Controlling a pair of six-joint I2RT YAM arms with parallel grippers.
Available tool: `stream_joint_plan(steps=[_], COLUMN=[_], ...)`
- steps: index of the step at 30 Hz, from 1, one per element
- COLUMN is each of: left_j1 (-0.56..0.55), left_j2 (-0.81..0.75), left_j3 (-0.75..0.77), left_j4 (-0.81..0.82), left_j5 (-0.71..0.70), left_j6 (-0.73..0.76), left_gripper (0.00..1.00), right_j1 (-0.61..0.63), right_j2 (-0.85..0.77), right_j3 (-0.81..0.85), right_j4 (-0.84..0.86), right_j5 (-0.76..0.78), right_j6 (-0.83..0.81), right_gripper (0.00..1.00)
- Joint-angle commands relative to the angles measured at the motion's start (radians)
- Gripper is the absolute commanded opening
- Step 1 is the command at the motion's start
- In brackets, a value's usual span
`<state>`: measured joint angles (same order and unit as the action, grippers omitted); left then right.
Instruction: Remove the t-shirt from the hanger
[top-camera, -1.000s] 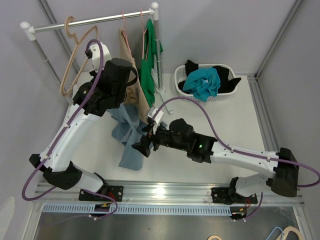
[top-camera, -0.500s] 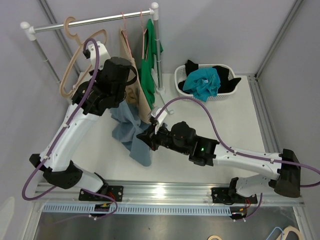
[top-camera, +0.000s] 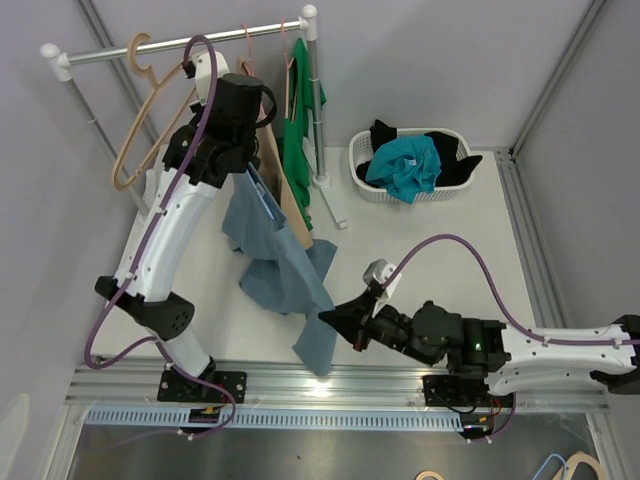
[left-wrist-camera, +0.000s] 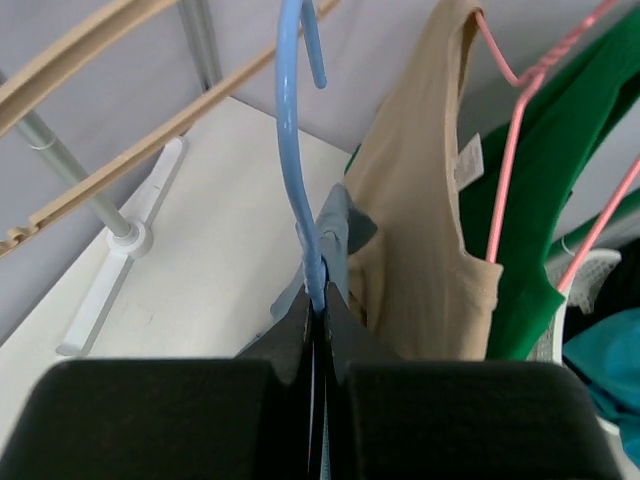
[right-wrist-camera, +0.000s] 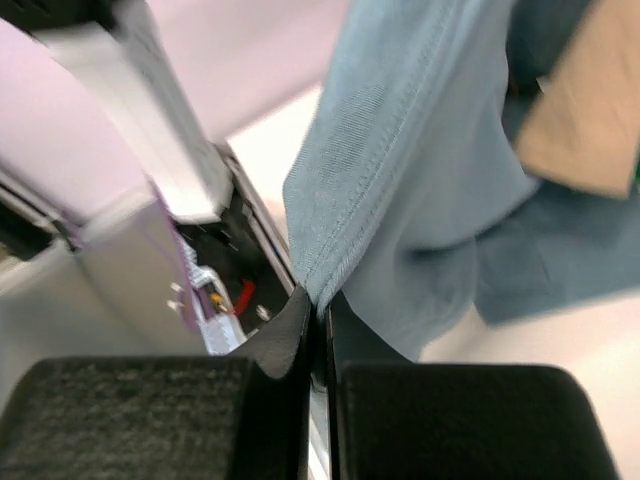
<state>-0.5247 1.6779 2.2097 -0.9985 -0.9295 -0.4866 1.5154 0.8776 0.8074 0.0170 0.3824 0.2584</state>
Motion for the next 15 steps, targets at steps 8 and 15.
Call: stream_joint_plan(steps=[8, 15], left_j1=[-0.102, -0.262], left_j2=[-0.163, -0.584], left_j3=[0.032, -0.429], left_j4=[-0.153, -0.201], left_j5=[0.136, 0.331], left_j6=[-0.093, -0.167], left_gripper=[0.01, 0.01], right_j1=[-0.187, -0.405], right_j2=[0.127, 0.352], right_j3=[0.008, 0.281], right_j4=[-0.066, -0.086], right_j5=[-0.061, -0.24], right_j6=[0.047, -0.087], right_gripper=[0.0, 0.0])
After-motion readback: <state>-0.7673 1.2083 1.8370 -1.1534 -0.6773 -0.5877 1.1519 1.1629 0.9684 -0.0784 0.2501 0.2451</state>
